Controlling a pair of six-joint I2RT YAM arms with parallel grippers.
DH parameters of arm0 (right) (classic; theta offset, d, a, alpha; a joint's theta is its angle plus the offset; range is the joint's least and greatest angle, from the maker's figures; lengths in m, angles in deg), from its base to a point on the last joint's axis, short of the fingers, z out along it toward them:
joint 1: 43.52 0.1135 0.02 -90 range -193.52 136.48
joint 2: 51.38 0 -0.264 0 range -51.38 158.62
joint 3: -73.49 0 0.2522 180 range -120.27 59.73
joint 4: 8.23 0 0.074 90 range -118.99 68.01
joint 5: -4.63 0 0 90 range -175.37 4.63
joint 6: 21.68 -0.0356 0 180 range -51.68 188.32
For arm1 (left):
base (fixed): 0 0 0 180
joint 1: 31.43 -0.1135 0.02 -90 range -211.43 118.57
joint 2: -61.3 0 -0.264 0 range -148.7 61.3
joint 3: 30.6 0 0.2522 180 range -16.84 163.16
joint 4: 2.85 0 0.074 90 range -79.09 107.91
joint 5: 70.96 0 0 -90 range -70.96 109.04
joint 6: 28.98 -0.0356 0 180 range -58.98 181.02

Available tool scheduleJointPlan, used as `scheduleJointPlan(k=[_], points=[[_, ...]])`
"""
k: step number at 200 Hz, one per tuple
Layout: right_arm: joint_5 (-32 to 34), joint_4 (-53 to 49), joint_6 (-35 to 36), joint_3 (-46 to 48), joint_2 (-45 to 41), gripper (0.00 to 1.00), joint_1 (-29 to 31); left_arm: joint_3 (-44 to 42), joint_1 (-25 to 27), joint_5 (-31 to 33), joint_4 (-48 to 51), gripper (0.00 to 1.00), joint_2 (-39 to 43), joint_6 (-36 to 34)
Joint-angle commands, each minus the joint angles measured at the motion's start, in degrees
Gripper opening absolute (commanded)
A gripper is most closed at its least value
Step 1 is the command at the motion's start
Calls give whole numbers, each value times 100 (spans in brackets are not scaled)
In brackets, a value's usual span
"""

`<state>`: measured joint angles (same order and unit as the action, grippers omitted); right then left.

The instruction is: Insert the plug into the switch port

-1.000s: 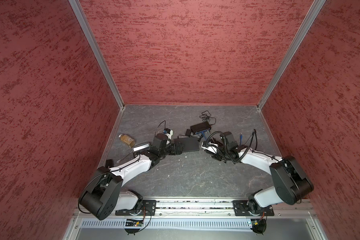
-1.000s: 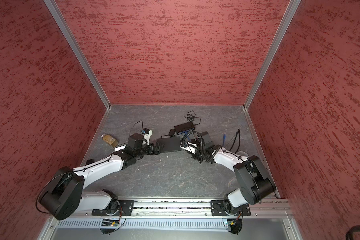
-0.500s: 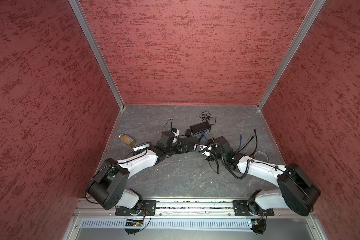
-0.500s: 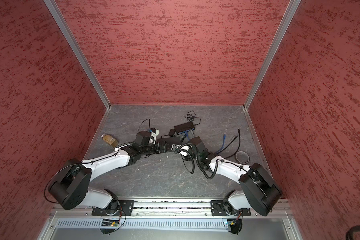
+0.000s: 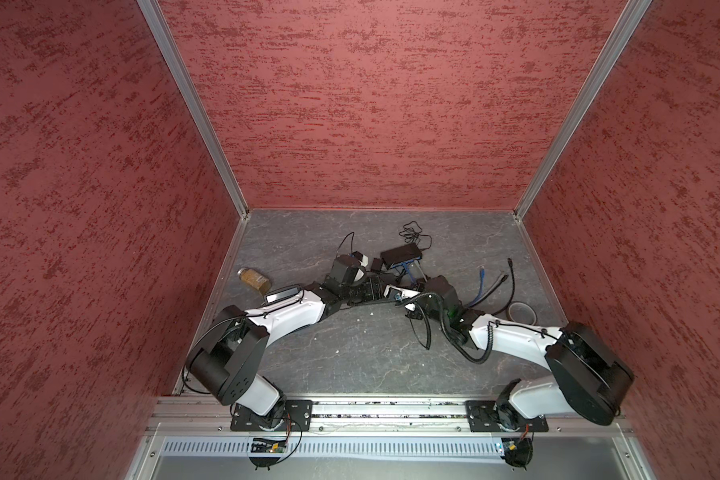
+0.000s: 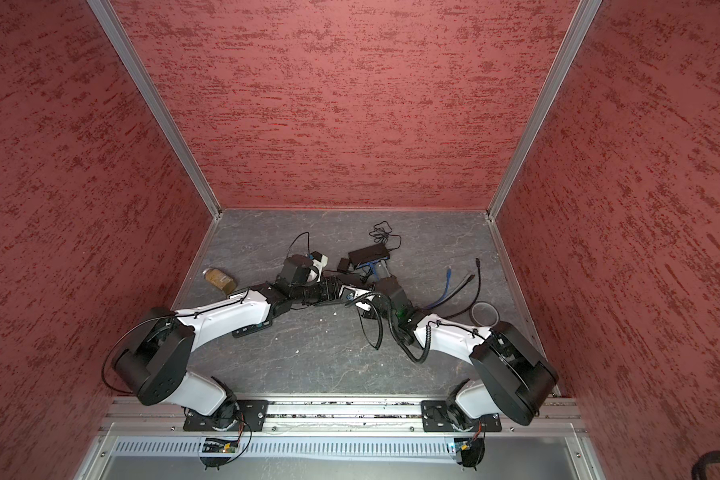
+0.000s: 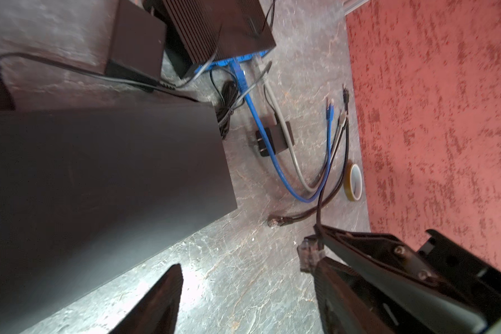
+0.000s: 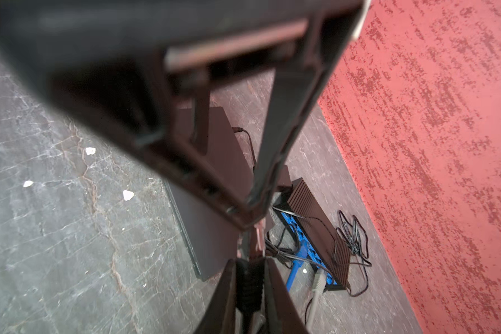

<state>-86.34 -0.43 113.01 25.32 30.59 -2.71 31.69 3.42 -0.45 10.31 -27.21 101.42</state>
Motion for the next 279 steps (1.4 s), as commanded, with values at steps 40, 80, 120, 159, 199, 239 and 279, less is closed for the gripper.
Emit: scheduleJointPlan(k=[40,80,120,159,199,239,279], points=[[124,442,-65,58,99,18,84,205,85,-292,-476,58,-241,99],[135,559,-129,66,264,18,119,209,90,-438,-887,49,-433,252],[155,584,-151,69,304,18,145,244,85,-635,-1219,36,-611,415],[185,617,-169,79,302,18,155,202,92,-671,-1343,31,-617,447],[168,658,-203,88,303,18,156,175,90,-732,-1505,27,-641,432],[96,656,-199,102,283,18,155,109,91,-824,-1671,18,-694,321],[86,672,-229,119,275,18,155,-61,96,-824,-1949,18,-704,243]])
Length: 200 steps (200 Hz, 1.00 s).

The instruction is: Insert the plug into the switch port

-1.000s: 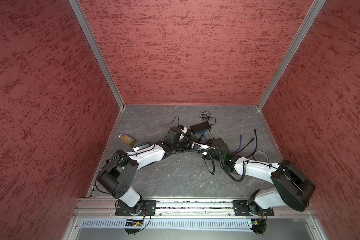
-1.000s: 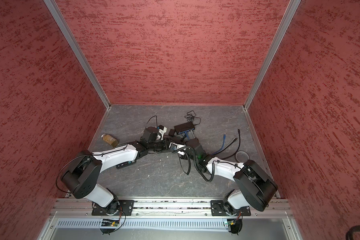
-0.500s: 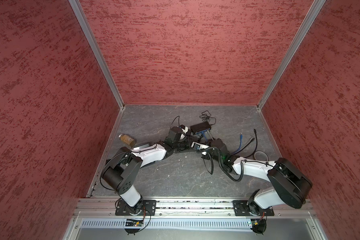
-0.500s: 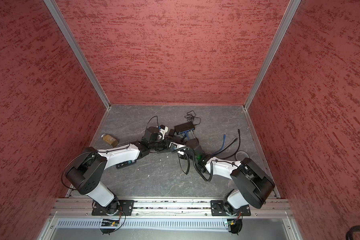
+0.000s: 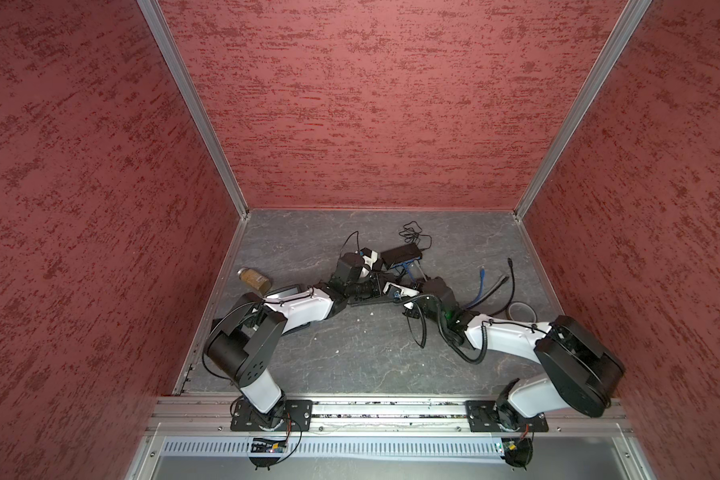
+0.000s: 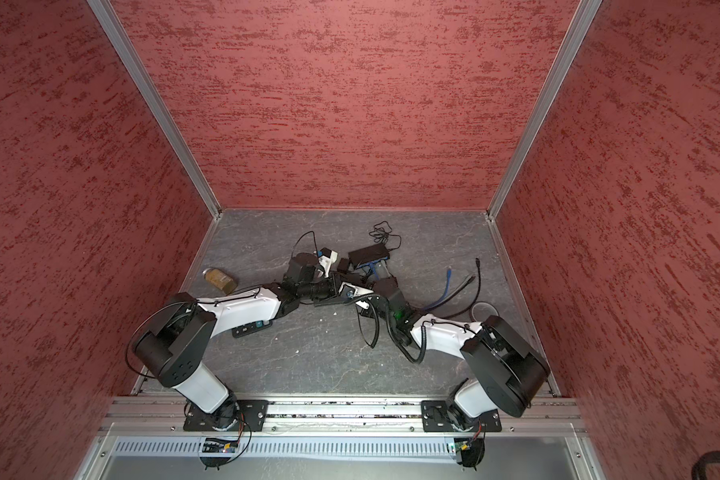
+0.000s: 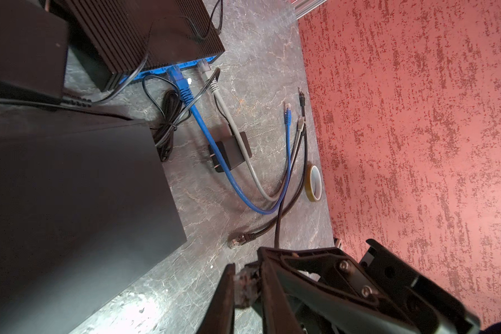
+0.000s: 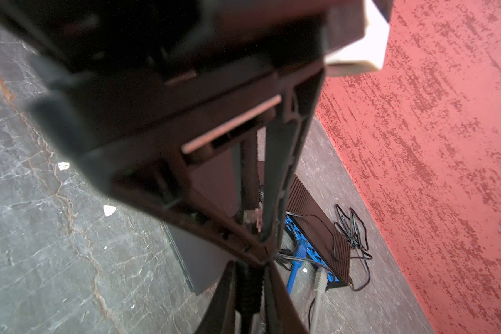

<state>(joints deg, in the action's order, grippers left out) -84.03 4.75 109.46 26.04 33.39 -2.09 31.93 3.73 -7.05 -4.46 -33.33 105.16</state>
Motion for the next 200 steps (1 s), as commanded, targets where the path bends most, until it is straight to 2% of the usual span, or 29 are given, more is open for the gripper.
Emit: scheduleJointPlan(k=[1,46,114,165,200], points=[[-149,151,128,47,-9,18,98,-86,68,-166,-473,18,-92,-132],[-64,148,26,60,-40,22,96,-144,79,-242,-584,18,-101,-349],[-205,-132,-534,188,-317,43,-7,-303,97,-246,-695,18,-73,-840],[-177,-738,-1580,206,-739,46,-140,-339,92,-232,-647,18,-82,-1098],[-499,-1436,-1956,6,-1022,44,-199,-329,96,-252,-532,18,-10,-1212]])
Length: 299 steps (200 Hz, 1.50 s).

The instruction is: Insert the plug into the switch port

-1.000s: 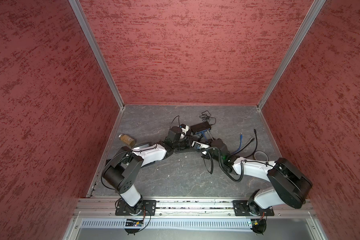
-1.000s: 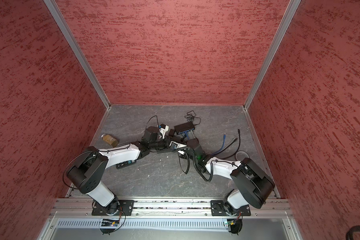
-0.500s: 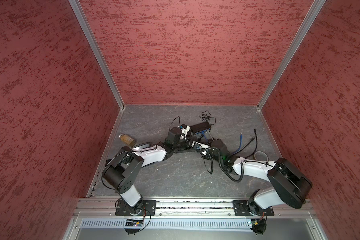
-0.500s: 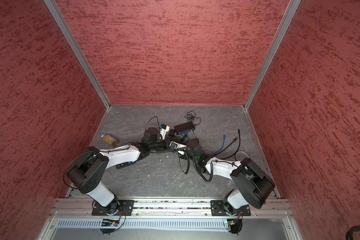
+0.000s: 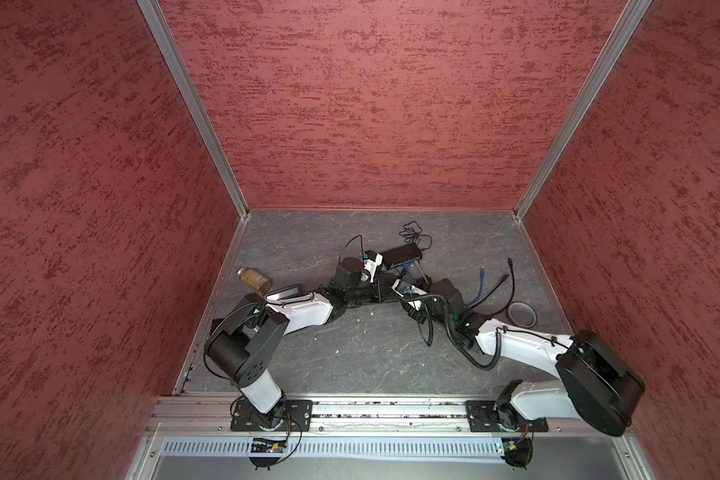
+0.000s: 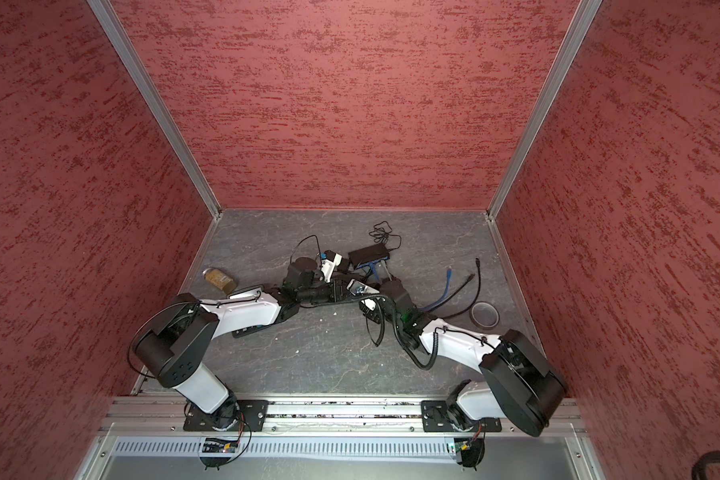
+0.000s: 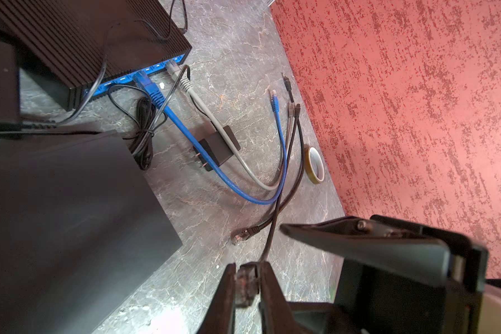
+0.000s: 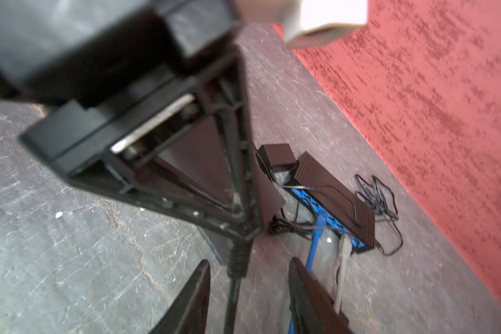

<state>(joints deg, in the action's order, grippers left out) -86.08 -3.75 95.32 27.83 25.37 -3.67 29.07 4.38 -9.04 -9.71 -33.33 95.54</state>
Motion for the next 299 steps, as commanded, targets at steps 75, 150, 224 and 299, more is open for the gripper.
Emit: scheduleJointPlan(k=[75,150,224,299], points=[[-479,829,-1188,637,-408,39,-40,-89,-87,-181,258,19,253,-528],[-690,2470,-1119,911,311,37,-39,-113,-93,-340,313,20,346,-712],[-899,2484,-817,726,478,32,-50,-144,-78,-362,287,20,418,-842],[-920,2510,-832,616,622,29,-164,-154,-22,-278,374,20,485,-956]])
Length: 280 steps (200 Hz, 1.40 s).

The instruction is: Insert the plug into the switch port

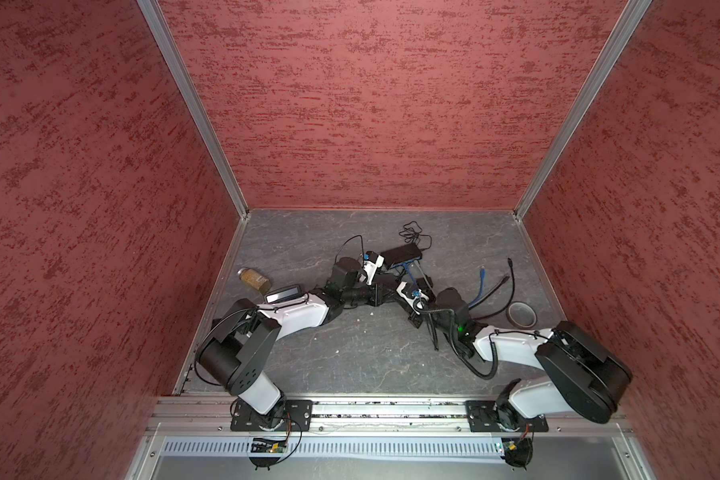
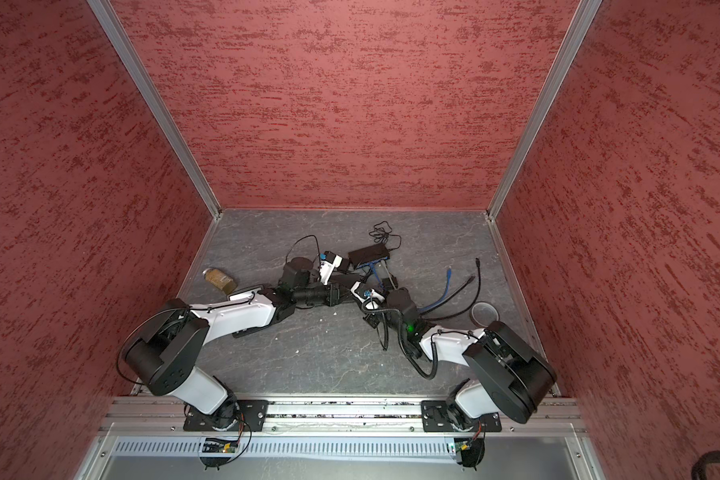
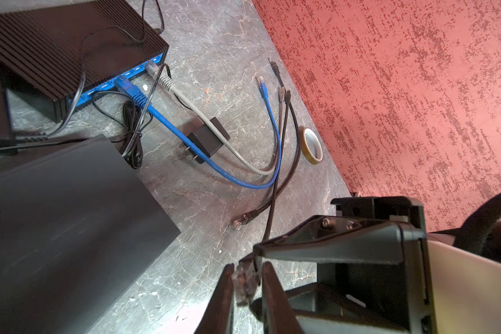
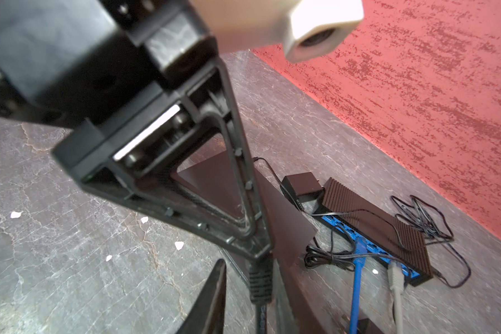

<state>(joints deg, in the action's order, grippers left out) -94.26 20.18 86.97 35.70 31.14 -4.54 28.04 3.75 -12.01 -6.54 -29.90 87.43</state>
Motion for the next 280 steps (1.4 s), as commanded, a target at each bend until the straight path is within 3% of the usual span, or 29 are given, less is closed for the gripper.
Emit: scheduleJointPlan(k=[1,148,212,242,265,280], points=[[-103,116,5,-171,45,29,-76,-55,42,15,57,20,140,-145],[-415,173,-63,-251,291,19,-210,-15,75,76,146,20,144,-198],[-482,129,-96,-273,308,7,-233,15,82,132,226,21,152,-233],[-291,30,-207,-305,325,4,-234,8,64,225,269,42,200,-220],[-28,-94,-506,-308,324,3,-233,-39,-21,375,309,77,359,-202],[172,-258,-729,-313,287,2,-208,-31,-166,450,412,92,470,-223]])
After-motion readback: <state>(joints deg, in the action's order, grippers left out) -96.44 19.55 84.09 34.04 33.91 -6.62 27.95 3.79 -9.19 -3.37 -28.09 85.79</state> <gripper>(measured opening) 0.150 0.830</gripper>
